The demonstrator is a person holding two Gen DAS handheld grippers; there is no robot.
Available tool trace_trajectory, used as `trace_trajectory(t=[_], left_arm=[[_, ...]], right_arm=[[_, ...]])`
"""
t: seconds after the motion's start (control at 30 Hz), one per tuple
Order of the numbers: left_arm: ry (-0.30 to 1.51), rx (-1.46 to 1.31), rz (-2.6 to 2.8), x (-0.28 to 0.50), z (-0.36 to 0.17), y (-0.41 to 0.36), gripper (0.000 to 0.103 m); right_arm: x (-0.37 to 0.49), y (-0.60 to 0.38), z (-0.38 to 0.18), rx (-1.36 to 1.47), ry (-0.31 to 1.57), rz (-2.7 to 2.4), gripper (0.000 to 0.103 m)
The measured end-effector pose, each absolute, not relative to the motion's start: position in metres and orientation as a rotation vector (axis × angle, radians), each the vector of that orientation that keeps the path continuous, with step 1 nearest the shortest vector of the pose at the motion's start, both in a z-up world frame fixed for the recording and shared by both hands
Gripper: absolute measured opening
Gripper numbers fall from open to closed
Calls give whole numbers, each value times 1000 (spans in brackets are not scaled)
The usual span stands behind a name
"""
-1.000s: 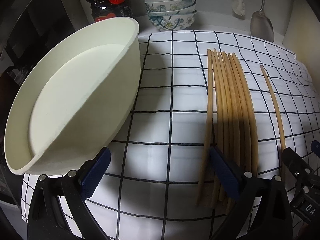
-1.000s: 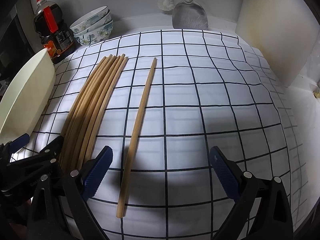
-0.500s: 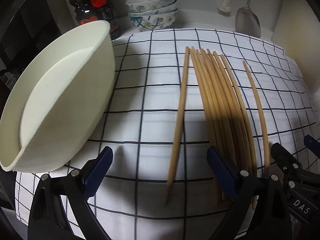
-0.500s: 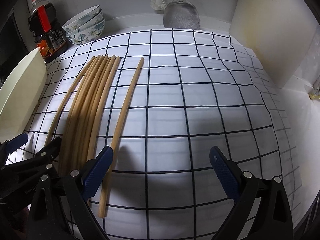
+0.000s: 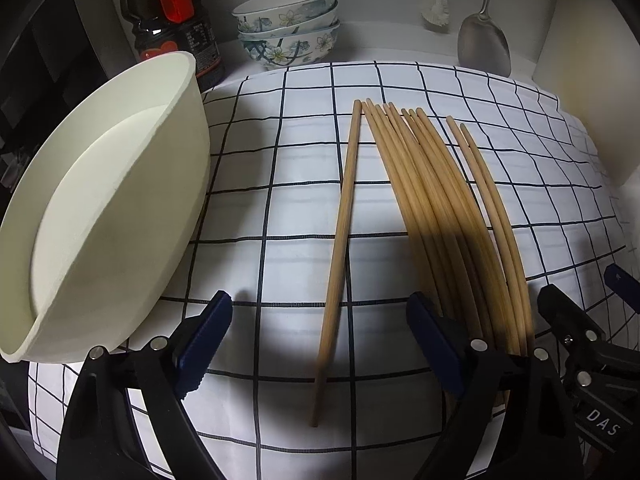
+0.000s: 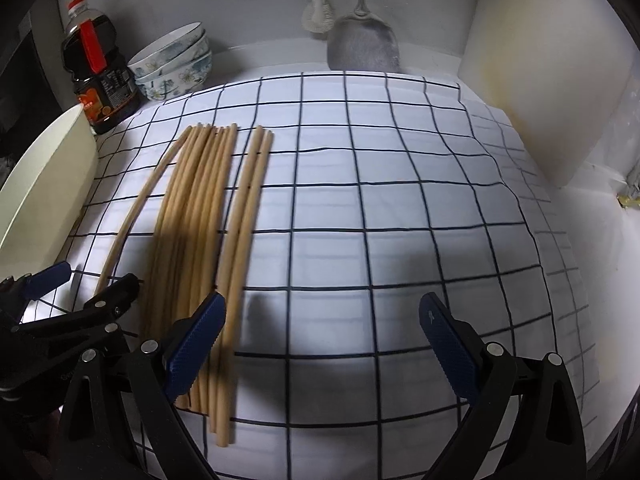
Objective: Organize utensils
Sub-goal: 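Lower the right gripper onto a single chopstick and close on it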
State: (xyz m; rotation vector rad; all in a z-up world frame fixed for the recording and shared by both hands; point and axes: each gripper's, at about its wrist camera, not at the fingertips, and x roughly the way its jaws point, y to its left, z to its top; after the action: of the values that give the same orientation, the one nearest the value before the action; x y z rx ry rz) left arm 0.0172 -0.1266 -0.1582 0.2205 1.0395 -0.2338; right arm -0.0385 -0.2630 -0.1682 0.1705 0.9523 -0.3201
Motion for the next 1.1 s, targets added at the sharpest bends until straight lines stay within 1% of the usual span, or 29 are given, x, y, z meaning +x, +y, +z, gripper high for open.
trace_trajectory(t=[0.47, 0.5, 0.57, 0.67, 0.8, 0.87, 0.9, 0.93, 0.97, 1.0, 1.03, 1.07, 1.1], left_arm=[[1025, 215, -228, 28, -160, -125, 89], [1028, 211, -227, 30, -160, -125, 90], [1039, 203, -215, 33, -161, -126, 95], [1057, 171, -223, 38, -163, -127, 95], [1050, 184, -232, 41, -163, -132, 93], [1043, 175, -257, 40, -162, -134, 81], [1042, 171, -269, 39, -161, -135, 79], [1040, 172, -275, 40, -160, -136, 74], [1035, 175, -286, 39, -160, -138, 68], [1032, 177, -295, 37, -159, -140, 65], [1028, 181, -305, 36, -158, -142, 56], [1025, 179, -315, 35, -157, -143, 45], [1022, 178, -319, 34, -156, -145, 38]], right_arm=[[-27, -258, -177, 129, 976, -333, 94], [-26, -258, -177, 126, 977, -331, 94], [-23, -258, -180, 121, 983, -333, 93], [-20, -259, -180, 118, 977, -328, 92], [-16, -258, -179, 112, 963, -289, 80], [-15, -257, -178, 121, 960, -253, 67], [-14, -256, -177, 126, 959, -242, 65], [-14, -255, -176, 122, 958, -235, 60], [-14, -254, -176, 117, 955, -229, 53], [-13, -251, -175, 112, 954, -223, 44], [-13, -249, -174, 104, 953, -216, 39], [-12, -247, -174, 97, 953, -212, 29], [-11, -246, -173, 90, 953, -207, 20]])
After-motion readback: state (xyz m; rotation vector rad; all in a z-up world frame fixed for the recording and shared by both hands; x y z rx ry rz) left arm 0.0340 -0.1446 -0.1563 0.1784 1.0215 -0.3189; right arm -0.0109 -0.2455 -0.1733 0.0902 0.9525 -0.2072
